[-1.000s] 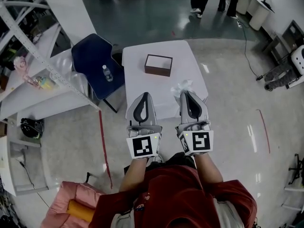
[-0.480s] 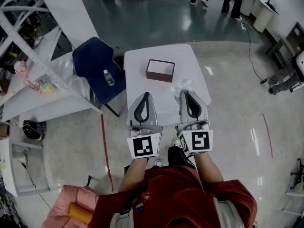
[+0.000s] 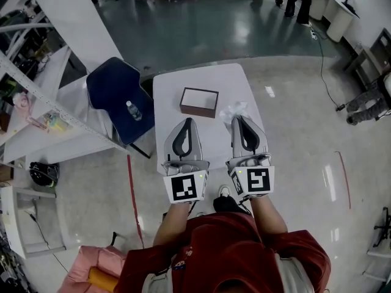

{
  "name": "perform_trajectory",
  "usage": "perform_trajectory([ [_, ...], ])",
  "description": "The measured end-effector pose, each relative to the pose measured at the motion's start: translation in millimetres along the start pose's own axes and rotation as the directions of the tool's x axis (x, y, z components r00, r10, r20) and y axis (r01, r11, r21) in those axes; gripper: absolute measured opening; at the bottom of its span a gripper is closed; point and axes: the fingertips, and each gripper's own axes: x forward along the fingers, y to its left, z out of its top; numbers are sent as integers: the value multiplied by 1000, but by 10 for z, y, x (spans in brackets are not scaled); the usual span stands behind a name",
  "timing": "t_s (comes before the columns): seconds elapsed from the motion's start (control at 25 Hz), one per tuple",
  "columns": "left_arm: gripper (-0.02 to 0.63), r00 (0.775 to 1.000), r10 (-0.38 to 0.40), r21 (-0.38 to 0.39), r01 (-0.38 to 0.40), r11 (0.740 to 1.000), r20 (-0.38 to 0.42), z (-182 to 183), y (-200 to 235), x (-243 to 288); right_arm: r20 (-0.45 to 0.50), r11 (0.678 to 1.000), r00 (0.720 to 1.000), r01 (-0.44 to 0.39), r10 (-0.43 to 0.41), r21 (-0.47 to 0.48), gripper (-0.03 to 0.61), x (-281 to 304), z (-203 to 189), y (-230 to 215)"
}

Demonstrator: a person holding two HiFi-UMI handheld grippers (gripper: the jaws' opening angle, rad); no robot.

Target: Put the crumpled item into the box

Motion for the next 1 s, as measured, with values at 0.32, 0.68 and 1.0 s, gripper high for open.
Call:
perform_trajectory([
  [0.32, 3, 1000, 6, 34, -5, 999, -20, -181, -177, 548, -8, 1000, 1000, -12, 12, 15, 3, 357, -123, -503],
  [0.68, 3, 999, 50, 61, -49, 997, -19, -288, -309, 1037, -2, 997, 998, -59, 59, 40, 3, 733, -228, -915],
  [1.0, 3, 996, 82, 113, -78, 990, -29, -374, -449, 1331, 18, 992, 995, -97, 96, 75, 3, 908, -294, -1258],
])
